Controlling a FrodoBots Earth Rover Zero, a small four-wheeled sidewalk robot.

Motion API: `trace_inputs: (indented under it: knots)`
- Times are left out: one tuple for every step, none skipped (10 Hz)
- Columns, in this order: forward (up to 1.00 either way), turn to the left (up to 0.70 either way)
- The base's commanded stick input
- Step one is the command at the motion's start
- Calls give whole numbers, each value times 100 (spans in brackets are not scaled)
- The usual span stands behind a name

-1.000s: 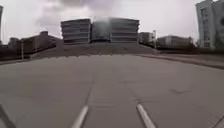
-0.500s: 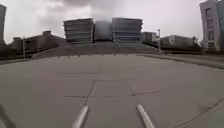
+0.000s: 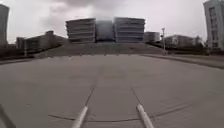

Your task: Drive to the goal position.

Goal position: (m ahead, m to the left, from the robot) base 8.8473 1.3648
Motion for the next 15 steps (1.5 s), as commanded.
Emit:
trace_inputs:
  knots:
    - [100, -27]
    - [100, -27]
    - [100, -27]
    - [100, -27]
    - [100, -27]
    - [100, -27]
    - [100, -27]
    - [100, -27]
    - [100, -27]
    - [100, -27]
    - [100, -27]
    - [100, -7]
    - [100, 0]
    - [100, 0]
    - [100, 0]
